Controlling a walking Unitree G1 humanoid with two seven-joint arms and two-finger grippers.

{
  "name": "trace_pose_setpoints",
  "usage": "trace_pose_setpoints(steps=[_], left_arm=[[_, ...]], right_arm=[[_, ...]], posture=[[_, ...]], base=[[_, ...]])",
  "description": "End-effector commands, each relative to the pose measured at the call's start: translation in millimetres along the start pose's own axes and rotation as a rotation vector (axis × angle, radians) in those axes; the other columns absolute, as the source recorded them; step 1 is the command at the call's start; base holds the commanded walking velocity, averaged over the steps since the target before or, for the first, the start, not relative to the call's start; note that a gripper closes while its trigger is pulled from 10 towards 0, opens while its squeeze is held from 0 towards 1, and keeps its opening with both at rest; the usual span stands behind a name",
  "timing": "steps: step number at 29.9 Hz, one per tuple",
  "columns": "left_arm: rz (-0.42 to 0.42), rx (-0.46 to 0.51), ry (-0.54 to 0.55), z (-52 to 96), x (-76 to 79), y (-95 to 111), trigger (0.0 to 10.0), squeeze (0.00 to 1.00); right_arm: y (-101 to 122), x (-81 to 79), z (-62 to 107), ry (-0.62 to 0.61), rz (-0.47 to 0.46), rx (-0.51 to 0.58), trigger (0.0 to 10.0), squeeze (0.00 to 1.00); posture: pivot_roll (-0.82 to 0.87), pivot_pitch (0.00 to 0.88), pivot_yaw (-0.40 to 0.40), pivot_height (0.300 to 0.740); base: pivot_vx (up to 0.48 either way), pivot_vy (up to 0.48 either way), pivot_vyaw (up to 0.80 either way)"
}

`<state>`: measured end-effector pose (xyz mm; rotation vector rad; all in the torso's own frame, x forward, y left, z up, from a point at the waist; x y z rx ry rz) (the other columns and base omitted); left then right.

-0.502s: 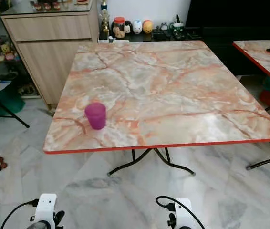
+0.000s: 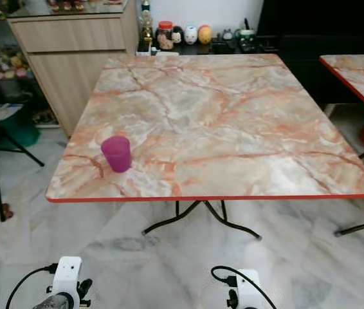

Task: Setting the table

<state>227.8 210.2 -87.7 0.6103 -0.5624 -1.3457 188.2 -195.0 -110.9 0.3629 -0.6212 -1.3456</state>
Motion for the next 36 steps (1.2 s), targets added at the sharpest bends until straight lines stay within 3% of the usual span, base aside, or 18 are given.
trace_pose_setpoints(steps=[1,26,36], left_arm=[[-0.006,-0.010,0.007,0.7,-2.0,-2.8,10.0,0.00],[0.003,0.007,-0.003,-0.5,1.7,1.8,10.0,0.00],[0.005,0.018,-0.008,-1.2,5.6,4.3,10.0,0.00]], right_arm=[[-1.5,2.1,0.2,-0.005,-0.007,-0.004,10.0,0.00],[-1.5,4.3,-0.1,-0.011,0.007,-0.009,10.0,0.00],[0.1,3.0,-0.3,-0.007,0.008,-0.004,10.0,0.00]], posture=[[0.01,0.000,-0.008,0.740],[0.01,0.000,-0.012,0.740],[0.01,0.000,-0.014,0.740]], base=[[0.000,0.000,0.00],[0.000,0.000,0.00],[0.300,0.000,0.00]])
Point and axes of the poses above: a point about 5 cm out from each wrist's last joint towards the gripper, its own z axis pointing back from the gripper into the wrist, its own y axis along the axis of the wrist's last joint, x = y × z, the point moved 3 cm from there along -z, pointing out of the wrist towards the gripper, and after that the axes turned 10 degrees about z, right-handed, at the moved point
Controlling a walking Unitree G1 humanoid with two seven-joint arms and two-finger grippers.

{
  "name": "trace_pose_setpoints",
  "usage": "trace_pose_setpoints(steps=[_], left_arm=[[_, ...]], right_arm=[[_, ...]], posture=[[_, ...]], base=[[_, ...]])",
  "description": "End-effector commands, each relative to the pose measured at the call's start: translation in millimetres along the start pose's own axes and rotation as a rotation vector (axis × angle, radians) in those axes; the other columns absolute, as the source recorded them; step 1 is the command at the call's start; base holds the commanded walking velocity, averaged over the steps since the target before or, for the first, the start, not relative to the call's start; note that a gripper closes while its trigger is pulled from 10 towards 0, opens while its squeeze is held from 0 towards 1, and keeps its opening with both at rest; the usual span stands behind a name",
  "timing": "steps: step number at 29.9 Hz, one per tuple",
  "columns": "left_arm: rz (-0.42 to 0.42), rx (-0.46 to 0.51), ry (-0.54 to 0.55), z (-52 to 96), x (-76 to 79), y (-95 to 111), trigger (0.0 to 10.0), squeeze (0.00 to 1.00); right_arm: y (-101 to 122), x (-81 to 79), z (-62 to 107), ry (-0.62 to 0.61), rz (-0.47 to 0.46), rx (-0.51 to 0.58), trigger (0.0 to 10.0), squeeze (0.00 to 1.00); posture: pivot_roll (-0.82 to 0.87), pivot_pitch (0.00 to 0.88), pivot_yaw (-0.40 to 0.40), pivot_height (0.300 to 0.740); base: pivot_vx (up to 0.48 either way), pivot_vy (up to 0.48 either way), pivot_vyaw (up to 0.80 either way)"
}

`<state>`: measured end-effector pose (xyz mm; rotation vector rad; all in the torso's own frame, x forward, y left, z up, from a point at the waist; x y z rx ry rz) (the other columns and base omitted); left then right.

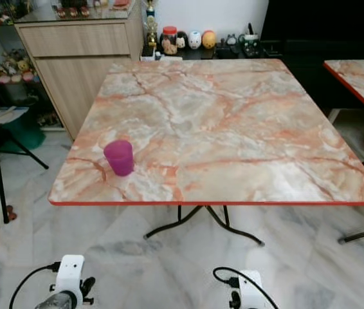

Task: Setting the table

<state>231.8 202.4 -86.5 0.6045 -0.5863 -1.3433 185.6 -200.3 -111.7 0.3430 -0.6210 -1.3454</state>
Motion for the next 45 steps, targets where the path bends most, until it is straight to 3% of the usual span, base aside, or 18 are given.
trace_pose_setpoints(steps=[1,13,19,21,25,26,27,28,29,33,34,35,37,40,42,43,45], left_arm=[[-0.002,0.008,0.010,0.0,-2.7,1.6,10.0,0.00],[0.003,0.015,0.013,-0.1,-2.8,3.0,10.0,0.00],[0.012,0.013,0.039,1.0,-10.0,1.5,10.0,0.00],[0.061,0.042,0.091,4.2,-26.7,2.8,10.0,0.00],[0.067,0.146,0.186,10.1,-53.8,17.4,10.0,0.00],[0.067,0.146,0.186,10.1,-53.8,17.4,10.0,0.00],[0.088,0.220,0.278,16.4,-75.2,28.6,10.0,0.00],[0.088,0.220,0.278,16.4,-75.2,28.6,10.0,0.00],[0.090,0.296,0.362,24.7,-96.1,40.3,10.0,0.00],[0.104,0.451,0.514,43.4,-129.5,66.2,10.0,0.00],[0.097,0.552,0.582,54.0,-142.2,86.6,10.0,0.00],[0.097,0.552,0.582,54.0,-142.2,86.6,10.0,0.00],[0.083,0.650,0.628,63.9,-150.0,107.9,10.0,0.00],[0.032,0.896,0.586,79.9,-137.7,178.5,10.0,0.00],[-0.006,1.041,0.477,88.7,-112.1,227.1,10.0,0.00],[-0.008,1.054,0.463,89.4,-109.0,231.5,10.0,0.00],[-0.131,1.090,0.352,88.0,-80.3,249.2,10.0,0.00]], right_arm=[[3.6,-1.7,-0.7,0.003,0.001,0.009,10.0,0.00],[3.6,-2.8,-0.6,0.008,0.004,0.010,10.0,0.00],[3.0,-2.9,-0.5,0.008,0.004,0.008,10.0,0.00],[2.3,-2.4,-0.4,0.006,0.003,0.006,10.0,0.00],[0.9,-0.9,-0.2,0.002,0.004,0.002,10.0,0.00],[0.9,-0.9,-0.2,0.002,0.004,0.002,10.0,0.00],[0.1,0.1,-0.1,0.001,0.009,-0.001,10.0,0.00],[0.1,0.1,-0.1,0.001,0.009,-0.001,10.0,0.00],[-0.4,1.0,0.0,0.001,0.011,-0.002,10.0,0.00],[-0.5,1.6,0.0,0.004,0.015,-0.002,10.0,0.00],[-0.3,1.7,-0.1,0.004,0.016,-0.001,10.0,0.00],[-0.3,1.7,-0.1,0.004,0.016,-0.001,10.0,0.00],[0.1,2.1,-0.2,0.005,0.016,0.000,10.0,0.00],[0.6,1.8,-0.3,0.009,0.024,-0.001,10.0,0.00],[1.2,0.6,-0.6,0.010,0.026,-0.003,10.0,0.00],[1.3,0.4,-0.6,0.010,0.026,-0.003,10.0,0.00],[1.3,-0.8,-0.6,0.007,0.019,-0.004,10.0,0.00]], posture=[[0.01,0.000,-0.014,0.740],[0.01,0.000,-0.015,0.740],[0.01,0.000,-0.011,0.740],[0.01,0.000,-0.011,0.740],[0.02,0.000,-0.010,0.740],[0.02,0.000,-0.010,0.740],[0.03,0.000,-0.014,0.740],[0.03,0.000,-0.014,0.740],[0.03,0.000,-0.015,0.740],[0.04,0.000,-0.018,0.740],[0.03,0.000,-0.019,0.740],[0.03,0.000,-0.019,0.740],[0.04,0.000,-0.025,0.740],[0.05,0.000,-0.027,0.740],[0.05,0.000,-0.025,0.740],[0.05,0.000,-0.025,0.740],[0.04,0.000,-0.020,0.740]], base=[[0.304,0.000,0.00],[0.000,0.000,0.00],[0.000,0.000,0.00],[0.000,0.000,0.00],[0.000,0.000,0.00],[0.000,0.000,0.00],[0.000,0.000,0.00],[0.000,0.000,0.00],[0.000,0.000,0.00],[0.000,0.000,0.00],[0.000,0.000,0.00],[0.000,0.000,0.00],[0.000,0.000,0.00],[0.000,0.000,0.00],[0.000,0.000,0.00],[0.000,0.000,0.00],[0.000,0.000,0.00]])
Point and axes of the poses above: a point about 5 cm out from each wrist's last joint towards the gripper, its own z axis pointing back from the gripper into the wrist, its own y axis along the axis of the wrist's last joint, x = y × z, the point moved 3 cm from there along -z, pointing out of the wrist towards the gripper, and after that the axes turned 10 degrees about z, right-handed, at the moved point
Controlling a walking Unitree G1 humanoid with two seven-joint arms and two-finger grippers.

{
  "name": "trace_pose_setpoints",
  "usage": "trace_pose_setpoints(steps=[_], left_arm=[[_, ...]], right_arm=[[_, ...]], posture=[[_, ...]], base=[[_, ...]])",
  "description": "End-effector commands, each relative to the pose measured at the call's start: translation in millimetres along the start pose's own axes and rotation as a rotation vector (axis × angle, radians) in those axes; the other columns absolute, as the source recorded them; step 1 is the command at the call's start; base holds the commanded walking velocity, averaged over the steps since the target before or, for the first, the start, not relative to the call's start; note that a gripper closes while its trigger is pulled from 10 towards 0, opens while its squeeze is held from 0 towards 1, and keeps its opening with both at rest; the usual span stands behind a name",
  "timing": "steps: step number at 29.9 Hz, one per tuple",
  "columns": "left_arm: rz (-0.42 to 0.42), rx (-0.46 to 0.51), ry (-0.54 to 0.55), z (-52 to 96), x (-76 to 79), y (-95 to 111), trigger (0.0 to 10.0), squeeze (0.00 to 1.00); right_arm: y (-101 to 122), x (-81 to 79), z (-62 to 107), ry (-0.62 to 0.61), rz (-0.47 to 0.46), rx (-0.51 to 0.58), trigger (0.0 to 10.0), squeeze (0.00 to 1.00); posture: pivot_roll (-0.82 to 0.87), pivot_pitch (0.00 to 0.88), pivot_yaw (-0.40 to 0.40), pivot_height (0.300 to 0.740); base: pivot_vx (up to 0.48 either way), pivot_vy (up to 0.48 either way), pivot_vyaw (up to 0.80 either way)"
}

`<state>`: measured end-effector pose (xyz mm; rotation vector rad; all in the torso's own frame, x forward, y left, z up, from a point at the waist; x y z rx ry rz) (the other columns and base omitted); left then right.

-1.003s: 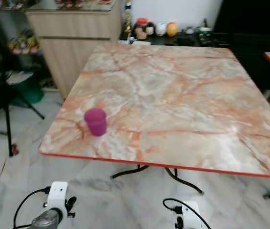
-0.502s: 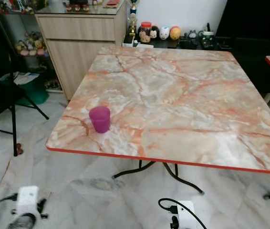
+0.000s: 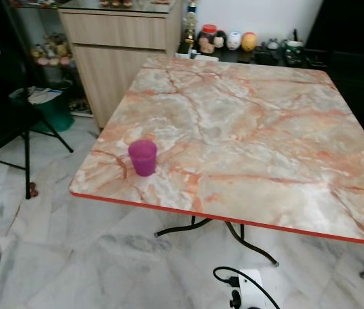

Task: Setting the table

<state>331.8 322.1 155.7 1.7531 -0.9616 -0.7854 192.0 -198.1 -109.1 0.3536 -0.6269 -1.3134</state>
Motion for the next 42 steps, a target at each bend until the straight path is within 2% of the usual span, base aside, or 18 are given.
trace_pose_setpoints(steps=[1,2,3,4,5,6,9,15,19,28,34,38,41,42], left_arm=[[-0.014,0.006,-0.166,4.6,33.7,1.7,10.0,0.00],[0.009,0.021,-0.206,4.1,45.3,6.8,10.0,0.00],[0.082,0.015,-0.285,6.3,71.3,12.1,10.0,0.00],[0.119,0.012,-0.335,10.2,86.9,15.0,10.0,0.00],[0.119,0.012,-0.335,10.2,86.9,15.0,10.0,0.00],[0.160,0.006,-0.383,14.9,101.8,18.2,10.0,0.00],[0.239,0.009,-0.448,23.7,120.9,29.0,10.0,0.00],[0.302,-0.012,-0.478,30.5,123.9,33.4,10.0,0.00],[0.306,-0.045,-0.500,34.3,125.3,30.3,10.0,0.00],[0.338,-0.092,-0.576,40.0,140.3,32.8,10.0,0.00],[0.358,-0.109,-0.597,39.8,145.5,35.9,10.0,0.00],[0.365,-0.161,-0.640,42.8,153.9,34.2,10.0,0.00],[0.405,-0.180,-0.657,40.1,160.4,40.8,10.0,0.00],[0.418,-0.194,-0.651,37.3,162.0,43.0,10.0,0.43]], right_arm=[[-5.9,-0.8,1.0,-0.004,-0.010,-0.022,10.0,0.00],[-6.1,-1.3,1.1,-0.004,-0.012,-0.023,10.0,0.00],[-7.5,-2.0,1.4,-0.007,-0.014,-0.028,10.0,0.00],[-9.3,-1.7,1.8,-0.009,-0.016,-0.031,10.0,0.00],[-9.3,-1.7,1.8,-0.009,-0.016,-0.031,10.0,0.00],[-10.9,-1.2,2.3,-0.014,-0.019,-0.034,10.0,0.00],[-14.7,2.7,3.5,-0.030,-0.034,-0.036,10.0,0.00],[-24.5,16.6,6.0,-0.063,-0.064,-0.059,10.0,0.00],[-24.8,16.9,6.0,-0.060,-0.066,-0.061,10.0,0.00],[-20.1,12.7,4.5,-0.054,-0.037,-0.056,10.0,0.00],[-20.0,11.3,4.5,-0.060,-0.036,-0.058,10.0,0.00],[-19.8,9.6,4.4,-0.058,-0.033,-0.058,10.0,0.00],[-19.3,8.5,4.3,-0.055,-0.032,-0.056,10.0,0.00],[-19.3,8.3,4.3,-0.054,-0.031,-0.056,10.0,0.00]], posture=[[0.04,0.000,-0.017,0.740],[0.04,0.000,-0.017,0.740],[0.04,0.000,-0.015,0.740],[0.03,0.000,-0.013,0.740],[0.03,0.000,-0.013,0.740],[0.03,0.000,-0.011,0.740],[0.02,0.000,-0.008,0.740],[0.04,0.000,-0.012,0.740],[0.03,0.000,-0.012,0.740],[0.03,0.000,-0.010,0.740],[0.03,0.000,-0.010,0.740],[0.03,0.000,-0.008,0.740],[0.03,0.000,-0.008,0.740],[0.03,0.000,-0.008,0.740]], base=[[0.000,0.000,0.00],[0.000,0.000,0.00],[0.000,0.000,0.00],[0.000,0.000,0.00],[0.000,0.000,0.00],[0.000,0.000,0.00],[0.000,0.000,0.00],[0.000,0.000,-0.21],[0.000,0.000,-0.71],[0.000,0.000,-0.62],[0.000,0.000,0.00],[0.000,0.000,0.00],[0.000,0.000,0.00],[0.000,0.000,0.00]])
Point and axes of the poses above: a point about 5 cm out from each wrist's last joint towards the gripper, its own z axis pointing back from the gripper into the wrist, its own y axis along the axis of the wrist's last joint, x = y × z, the point moved 3 cm from there along -z, pointing out of the wrist towards the gripper, and after that the axes turned 10 degrees about z, right-handed, at the moved point
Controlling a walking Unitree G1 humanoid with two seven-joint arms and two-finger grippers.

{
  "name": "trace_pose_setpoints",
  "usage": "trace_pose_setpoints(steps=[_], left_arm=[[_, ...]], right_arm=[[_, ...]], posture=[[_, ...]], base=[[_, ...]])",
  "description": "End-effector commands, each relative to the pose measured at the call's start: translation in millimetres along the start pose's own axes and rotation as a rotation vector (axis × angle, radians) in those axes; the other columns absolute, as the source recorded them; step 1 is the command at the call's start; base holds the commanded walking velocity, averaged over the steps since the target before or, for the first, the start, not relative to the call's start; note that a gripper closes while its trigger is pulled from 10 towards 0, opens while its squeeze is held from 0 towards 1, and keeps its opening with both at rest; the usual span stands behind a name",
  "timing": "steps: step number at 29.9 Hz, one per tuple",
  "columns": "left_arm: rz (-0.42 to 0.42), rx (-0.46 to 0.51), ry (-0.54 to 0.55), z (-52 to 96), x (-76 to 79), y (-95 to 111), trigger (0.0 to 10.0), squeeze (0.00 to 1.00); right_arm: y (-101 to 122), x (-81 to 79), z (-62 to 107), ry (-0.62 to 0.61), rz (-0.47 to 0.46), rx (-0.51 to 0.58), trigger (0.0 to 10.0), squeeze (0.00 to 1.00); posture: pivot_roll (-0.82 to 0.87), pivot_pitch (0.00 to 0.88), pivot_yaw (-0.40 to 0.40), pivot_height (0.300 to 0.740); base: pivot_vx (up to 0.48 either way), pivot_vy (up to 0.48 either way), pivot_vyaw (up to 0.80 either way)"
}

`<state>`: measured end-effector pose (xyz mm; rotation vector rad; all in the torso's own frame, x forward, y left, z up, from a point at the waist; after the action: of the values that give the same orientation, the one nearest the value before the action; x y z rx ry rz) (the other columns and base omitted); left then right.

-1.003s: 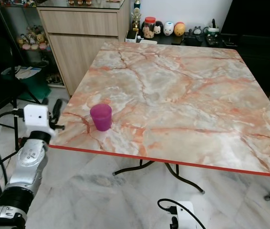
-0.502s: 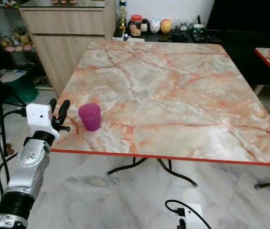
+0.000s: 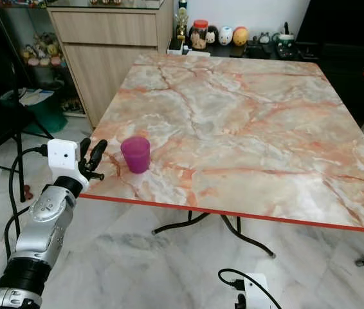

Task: Setting the table

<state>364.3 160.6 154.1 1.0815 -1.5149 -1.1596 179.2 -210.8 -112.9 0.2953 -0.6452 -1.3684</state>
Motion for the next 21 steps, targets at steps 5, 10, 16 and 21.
trace_pose_setpoints(steps=[5,10,16,21], left_arm=[[0.044,-0.073,-0.089,-16.2,18.5,13.1,10.0,1.00],[0.097,-0.119,-0.112,-24.0,29.3,18.9,10.0,1.00],[0.098,-0.188,-0.087,-33.3,35.8,14.7,10.0,0.00],[0.103,-0.232,-0.034,-40.0,37.6,13.9,10.0,0.00]], right_arm=[[-4.3,-2.5,0.7,0.008,0.006,-0.019,10.0,0.00],[-3.8,-3.7,0.6,0.012,0.014,-0.020,10.0,0.00],[0.3,-6.9,0.0,0.018,0.019,-0.009,10.0,0.00],[2.0,-7.5,-0.2,0.021,0.019,-0.001,10.0,0.00]], posture=[[0.04,0.000,-0.009,0.740],[0.03,0.000,-0.008,0.740],[0.04,0.000,-0.009,0.740],[0.04,0.000,-0.009,0.740]], base=[[0.000,0.000,0.00],[0.000,0.000,0.00],[0.000,0.000,0.00],[0.000,0.000,0.00]])
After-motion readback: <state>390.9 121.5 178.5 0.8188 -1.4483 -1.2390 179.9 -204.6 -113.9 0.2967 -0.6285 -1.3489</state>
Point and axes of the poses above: a point about 5 cm out from each wrist's last joint towards the gripper, its own z axis pointing back from the gripper into the wrist, its own y axis along the axis of the wrist's last joint, x = y × z, the point moved 3 cm from there along -z, pointing out of the wrist towards the gripper, and after that the axes turned 10 degrees about z, right-handed, at the moved point
